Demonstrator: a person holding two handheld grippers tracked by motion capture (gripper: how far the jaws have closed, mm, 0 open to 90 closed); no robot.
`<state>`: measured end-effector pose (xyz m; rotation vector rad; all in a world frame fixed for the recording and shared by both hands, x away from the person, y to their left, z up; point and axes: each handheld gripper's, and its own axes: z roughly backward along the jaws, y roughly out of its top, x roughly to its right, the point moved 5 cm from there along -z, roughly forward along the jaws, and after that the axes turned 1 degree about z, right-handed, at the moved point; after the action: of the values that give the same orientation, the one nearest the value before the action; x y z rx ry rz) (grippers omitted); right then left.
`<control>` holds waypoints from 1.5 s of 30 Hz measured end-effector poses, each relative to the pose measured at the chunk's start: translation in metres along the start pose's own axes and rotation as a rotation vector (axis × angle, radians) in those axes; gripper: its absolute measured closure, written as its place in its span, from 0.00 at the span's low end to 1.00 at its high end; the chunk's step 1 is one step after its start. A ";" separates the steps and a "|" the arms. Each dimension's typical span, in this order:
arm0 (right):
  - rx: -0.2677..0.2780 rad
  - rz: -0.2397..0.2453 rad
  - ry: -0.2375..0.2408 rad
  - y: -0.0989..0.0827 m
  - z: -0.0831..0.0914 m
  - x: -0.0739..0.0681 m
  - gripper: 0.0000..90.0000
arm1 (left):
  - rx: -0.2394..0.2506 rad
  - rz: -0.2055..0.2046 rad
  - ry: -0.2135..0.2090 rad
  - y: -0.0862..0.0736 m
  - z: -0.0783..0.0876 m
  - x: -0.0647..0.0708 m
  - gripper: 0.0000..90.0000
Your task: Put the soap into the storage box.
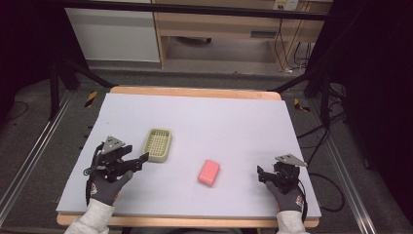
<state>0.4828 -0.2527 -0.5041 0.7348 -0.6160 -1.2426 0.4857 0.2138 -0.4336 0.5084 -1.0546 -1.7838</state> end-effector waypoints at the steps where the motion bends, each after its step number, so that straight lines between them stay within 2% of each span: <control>1: 0.000 0.000 0.000 0.000 0.000 0.000 0.11 | 0.000 0.000 0.000 0.000 0.000 0.000 0.32; 3: 0.002 -0.001 -0.002 0.000 0.000 0.000 0.11 | 0.008 0.006 -0.005 0.003 -0.001 0.003 0.32; 12: -0.001 -0.001 -0.001 0.000 0.000 0.000 0.11 | 0.019 -0.014 -0.032 0.015 -0.005 0.018 0.31; 22: 0.001 0.001 -0.001 0.001 0.000 -0.001 0.11 | 0.005 -0.048 -0.055 0.019 -0.017 0.038 0.31; 33: 0.002 0.004 -0.003 0.001 0.000 -0.001 0.11 | 0.004 -0.057 -0.076 0.022 -0.025 0.051 0.31; 45: 0.002 0.007 -0.005 0.001 0.000 -0.002 0.11 | -0.011 -0.086 -0.100 0.024 -0.035 0.068 0.29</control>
<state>0.4831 -0.2507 -0.5029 0.7311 -0.6235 -1.2376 0.4931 0.1340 -0.4252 0.4685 -1.1050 -1.9067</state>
